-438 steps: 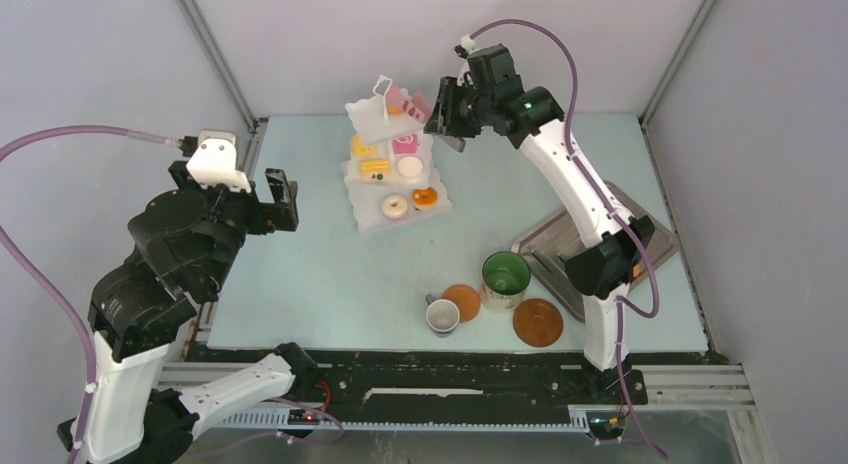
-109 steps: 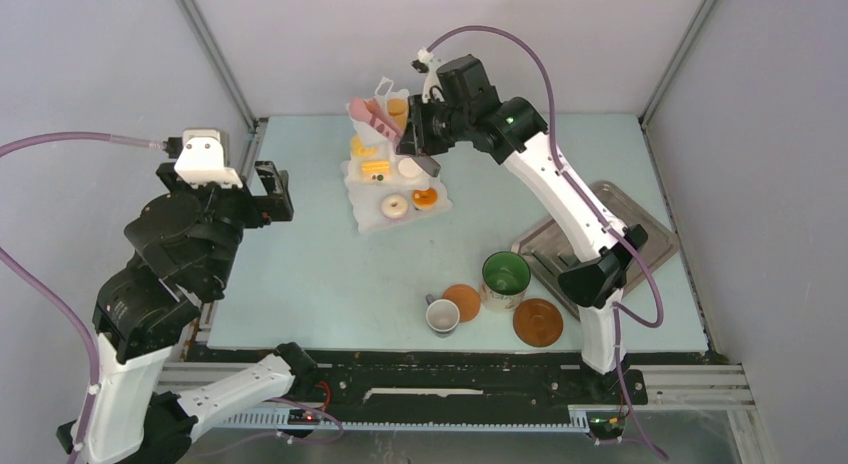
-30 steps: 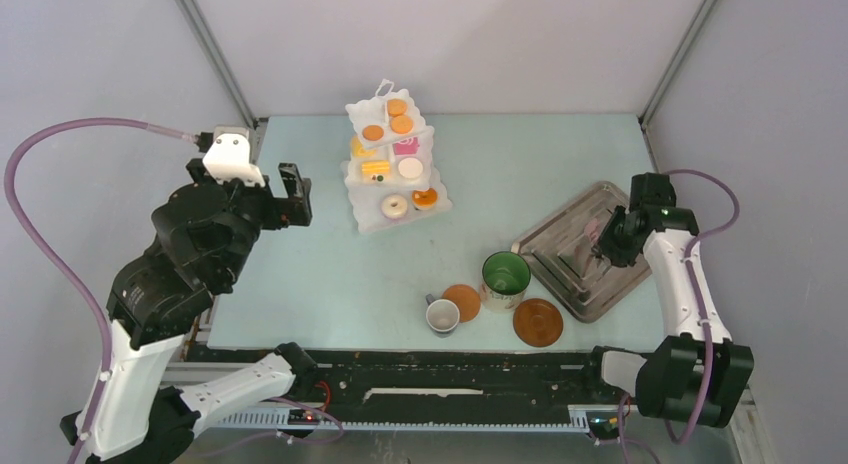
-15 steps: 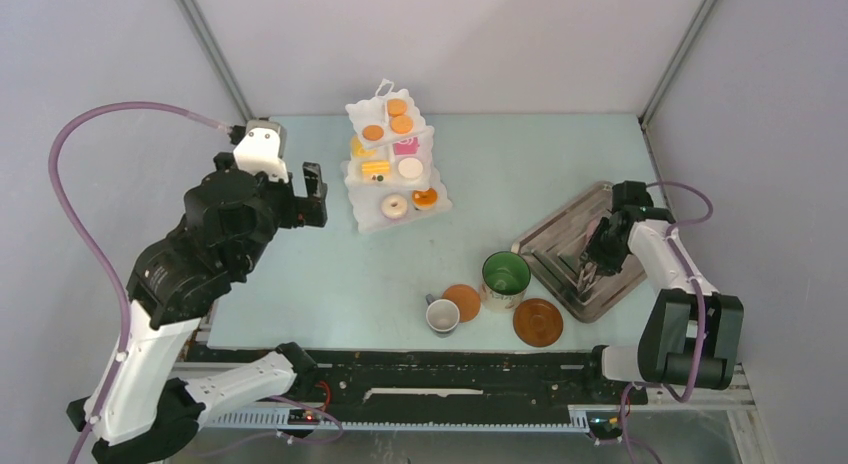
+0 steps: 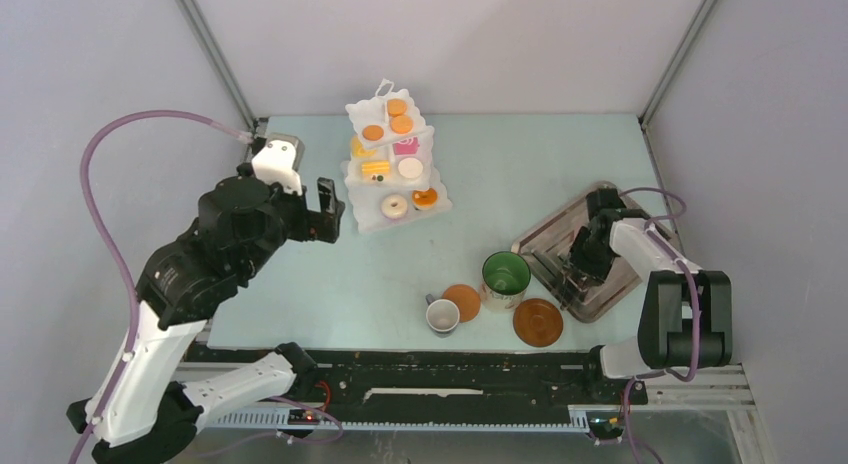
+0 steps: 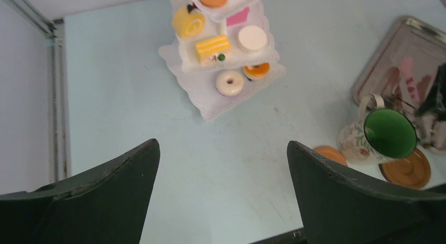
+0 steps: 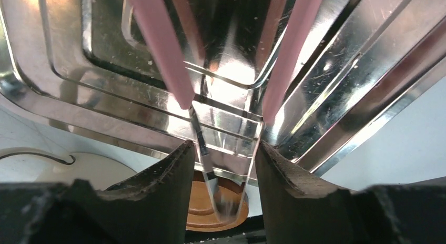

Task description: Serve the afternoon tea

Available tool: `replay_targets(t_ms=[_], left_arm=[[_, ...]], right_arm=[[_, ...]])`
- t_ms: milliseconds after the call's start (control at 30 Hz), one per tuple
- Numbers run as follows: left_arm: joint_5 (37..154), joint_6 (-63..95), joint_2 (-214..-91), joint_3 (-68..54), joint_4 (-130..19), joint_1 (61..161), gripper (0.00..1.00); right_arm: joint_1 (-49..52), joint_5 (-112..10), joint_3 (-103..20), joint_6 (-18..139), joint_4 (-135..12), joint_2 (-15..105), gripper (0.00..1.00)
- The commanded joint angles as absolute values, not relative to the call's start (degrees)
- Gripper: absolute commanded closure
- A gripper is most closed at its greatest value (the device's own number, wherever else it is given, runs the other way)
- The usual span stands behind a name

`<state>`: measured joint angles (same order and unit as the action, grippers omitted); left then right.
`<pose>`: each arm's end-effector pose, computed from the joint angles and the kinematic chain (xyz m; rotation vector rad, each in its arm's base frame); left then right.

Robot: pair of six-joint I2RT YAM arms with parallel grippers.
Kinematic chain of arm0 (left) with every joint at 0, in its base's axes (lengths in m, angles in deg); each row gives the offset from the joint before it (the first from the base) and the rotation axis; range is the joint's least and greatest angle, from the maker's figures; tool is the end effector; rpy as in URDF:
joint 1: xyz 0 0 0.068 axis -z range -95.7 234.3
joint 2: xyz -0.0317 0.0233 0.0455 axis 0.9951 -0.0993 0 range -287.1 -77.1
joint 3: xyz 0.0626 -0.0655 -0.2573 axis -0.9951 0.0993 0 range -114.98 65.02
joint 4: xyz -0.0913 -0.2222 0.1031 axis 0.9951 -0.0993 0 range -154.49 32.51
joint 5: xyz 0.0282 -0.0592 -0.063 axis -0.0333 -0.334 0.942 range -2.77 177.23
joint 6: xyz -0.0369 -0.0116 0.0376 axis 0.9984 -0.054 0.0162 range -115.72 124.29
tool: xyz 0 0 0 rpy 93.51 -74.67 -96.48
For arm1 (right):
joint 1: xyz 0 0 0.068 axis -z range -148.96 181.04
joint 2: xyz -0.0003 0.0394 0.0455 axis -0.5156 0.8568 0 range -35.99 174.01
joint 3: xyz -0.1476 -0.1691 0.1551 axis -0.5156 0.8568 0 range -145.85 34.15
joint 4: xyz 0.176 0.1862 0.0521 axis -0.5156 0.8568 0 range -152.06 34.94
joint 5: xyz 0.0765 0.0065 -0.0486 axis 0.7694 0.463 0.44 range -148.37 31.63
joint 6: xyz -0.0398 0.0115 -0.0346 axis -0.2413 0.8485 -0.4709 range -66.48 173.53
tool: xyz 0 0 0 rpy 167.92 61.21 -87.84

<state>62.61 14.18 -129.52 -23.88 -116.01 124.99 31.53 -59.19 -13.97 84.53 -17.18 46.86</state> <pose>0.0999 -0.0664 0.4766 0.2353 1.9082 -0.1724 0.2424 -0.0025 0.1774 0.8059 2.8507 0.0507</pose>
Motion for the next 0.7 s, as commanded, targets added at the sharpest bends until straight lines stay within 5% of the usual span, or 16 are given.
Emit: replay_targets(t_ms=[0, 333, 667], left_arm=[[71.6, 17.1, -131.3, -22.0, -117.6, 124.8, 0.02], [76.1, 25.6, -135.4, -18.7, -115.2, 126.3, 0.02], [78.3, 42.0, -136.8, -16.2, -117.6, 126.3, 0.02]], right_arm=[[28.7, -61.7, -13.7, 84.0, -20.0, 46.5, 0.5], [24.7, -61.4, -18.1, 82.9, -14.8, 39.8, 0.14], [6.9, -64.0, -30.8, 77.4, -8.7, 21.8, 0.26]])
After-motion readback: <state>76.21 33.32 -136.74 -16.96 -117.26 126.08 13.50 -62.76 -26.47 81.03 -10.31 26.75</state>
